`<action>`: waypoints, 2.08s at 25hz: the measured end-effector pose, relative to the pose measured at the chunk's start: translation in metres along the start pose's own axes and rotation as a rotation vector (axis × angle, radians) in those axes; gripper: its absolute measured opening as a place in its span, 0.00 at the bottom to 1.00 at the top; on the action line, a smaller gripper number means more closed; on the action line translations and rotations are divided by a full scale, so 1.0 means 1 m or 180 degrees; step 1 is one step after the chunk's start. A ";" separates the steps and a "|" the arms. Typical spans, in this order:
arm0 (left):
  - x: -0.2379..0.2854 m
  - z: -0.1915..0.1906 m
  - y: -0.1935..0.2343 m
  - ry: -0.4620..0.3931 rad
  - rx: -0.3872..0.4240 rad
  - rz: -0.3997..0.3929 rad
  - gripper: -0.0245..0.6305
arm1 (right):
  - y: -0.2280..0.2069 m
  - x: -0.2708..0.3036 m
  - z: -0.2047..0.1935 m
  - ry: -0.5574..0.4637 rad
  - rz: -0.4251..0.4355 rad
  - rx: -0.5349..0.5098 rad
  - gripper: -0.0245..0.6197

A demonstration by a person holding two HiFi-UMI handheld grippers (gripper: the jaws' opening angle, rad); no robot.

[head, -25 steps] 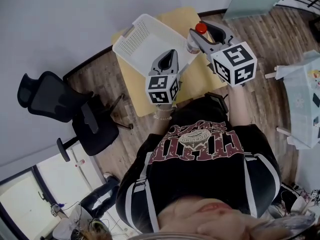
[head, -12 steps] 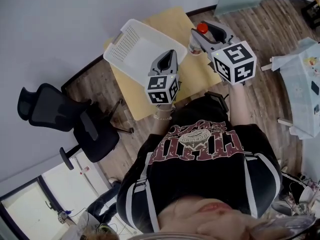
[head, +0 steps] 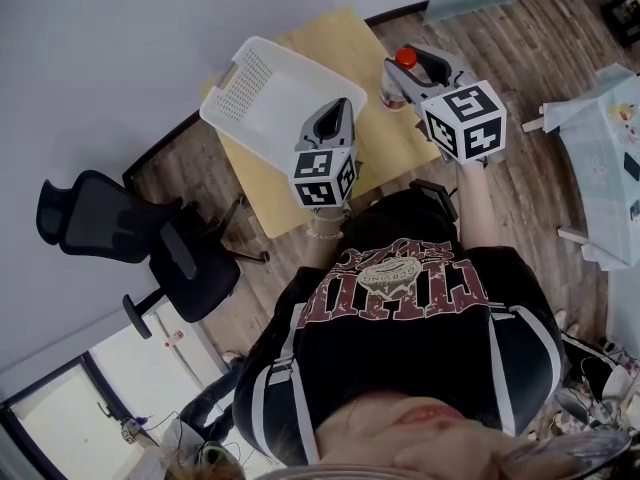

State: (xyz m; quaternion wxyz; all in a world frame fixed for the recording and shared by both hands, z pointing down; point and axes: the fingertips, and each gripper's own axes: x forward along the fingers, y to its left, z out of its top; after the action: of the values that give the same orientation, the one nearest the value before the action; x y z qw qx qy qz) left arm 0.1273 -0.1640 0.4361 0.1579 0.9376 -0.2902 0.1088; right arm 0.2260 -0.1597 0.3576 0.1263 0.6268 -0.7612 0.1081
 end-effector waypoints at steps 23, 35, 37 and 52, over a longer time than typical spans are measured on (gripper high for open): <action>-0.006 -0.013 0.005 0.0116 0.0017 0.0144 0.11 | -0.004 0.023 -0.058 0.0276 0.0129 0.0147 0.30; -0.008 -0.016 0.012 0.0161 0.0009 0.0184 0.11 | -0.002 0.040 -0.085 0.0436 0.0166 0.0194 0.30; -0.009 -0.017 0.013 0.0161 0.0007 0.0189 0.11 | -0.001 0.043 -0.091 0.0475 0.0167 0.0205 0.30; -0.013 -0.019 0.024 0.0158 -0.0019 0.0220 0.11 | -0.001 0.063 -0.134 0.0742 0.0157 0.0237 0.30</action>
State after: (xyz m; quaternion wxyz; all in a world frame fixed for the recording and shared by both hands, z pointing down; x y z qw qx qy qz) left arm 0.1008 -0.1688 0.4554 0.1640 0.9235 -0.3187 0.1365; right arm 0.2231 -0.1748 0.5050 0.1879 0.5953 -0.7521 0.2114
